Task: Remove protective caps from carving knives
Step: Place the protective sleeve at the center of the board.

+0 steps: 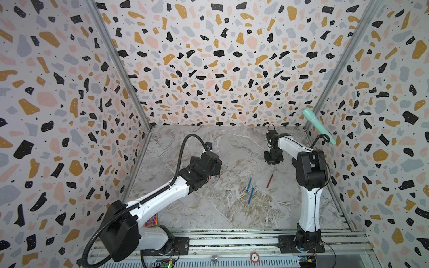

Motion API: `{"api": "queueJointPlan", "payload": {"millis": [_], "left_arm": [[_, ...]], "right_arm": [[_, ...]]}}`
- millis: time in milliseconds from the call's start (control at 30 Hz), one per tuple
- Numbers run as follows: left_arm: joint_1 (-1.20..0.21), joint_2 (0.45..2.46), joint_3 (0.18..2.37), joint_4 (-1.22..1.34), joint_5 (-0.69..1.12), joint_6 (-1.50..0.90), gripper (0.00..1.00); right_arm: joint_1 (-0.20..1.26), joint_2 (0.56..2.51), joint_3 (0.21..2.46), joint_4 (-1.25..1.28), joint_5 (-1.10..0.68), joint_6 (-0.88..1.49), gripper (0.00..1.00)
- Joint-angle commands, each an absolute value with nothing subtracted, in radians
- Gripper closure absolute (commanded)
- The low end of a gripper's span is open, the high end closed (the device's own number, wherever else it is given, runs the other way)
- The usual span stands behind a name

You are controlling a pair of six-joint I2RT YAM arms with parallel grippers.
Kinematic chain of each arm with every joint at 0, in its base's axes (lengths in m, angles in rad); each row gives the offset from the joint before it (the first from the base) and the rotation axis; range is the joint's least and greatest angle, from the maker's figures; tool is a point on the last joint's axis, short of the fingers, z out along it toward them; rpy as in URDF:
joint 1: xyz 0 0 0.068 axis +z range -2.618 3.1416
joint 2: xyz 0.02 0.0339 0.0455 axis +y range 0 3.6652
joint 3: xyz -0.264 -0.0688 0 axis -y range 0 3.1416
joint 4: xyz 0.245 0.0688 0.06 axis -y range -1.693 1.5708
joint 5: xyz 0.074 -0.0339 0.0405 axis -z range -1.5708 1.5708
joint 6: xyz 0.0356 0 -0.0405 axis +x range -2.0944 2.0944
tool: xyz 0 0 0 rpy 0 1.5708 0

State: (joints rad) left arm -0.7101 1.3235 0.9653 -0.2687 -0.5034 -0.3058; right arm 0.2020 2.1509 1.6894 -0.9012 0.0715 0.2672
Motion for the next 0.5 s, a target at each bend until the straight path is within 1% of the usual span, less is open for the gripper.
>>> {"api": "queueJointPlan", "payload": {"millis": [0, 167, 233, 333, 467], "left_arm": [[-0.716, 1.337, 1.008, -0.270, -0.476, -0.290, 0.00], [-0.716, 1.344, 1.016, -0.265, -0.381, -0.302, 0.01], [-0.717, 1.347, 1.019, -0.267, -0.346, -0.313, 0.01], [-0.723, 1.361, 1.022, -0.264, -0.267, -0.334, 0.01], [-0.772, 1.393, 1.030, -0.258, -0.228, -0.389, 0.01]], "right_arm": [[0.199, 2.029, 1.710, -0.938, 0.078, 0.283, 0.73], [0.199, 1.877, 1.633, -0.900, 0.045, 0.299, 0.69], [0.201, 1.809, 1.602, -0.890, 0.026, 0.302, 0.65], [0.208, 1.687, 1.529, -0.863, 0.000, 0.297, 0.52], [0.224, 1.490, 1.380, -0.802, -0.041, 0.292, 0.30]]}}
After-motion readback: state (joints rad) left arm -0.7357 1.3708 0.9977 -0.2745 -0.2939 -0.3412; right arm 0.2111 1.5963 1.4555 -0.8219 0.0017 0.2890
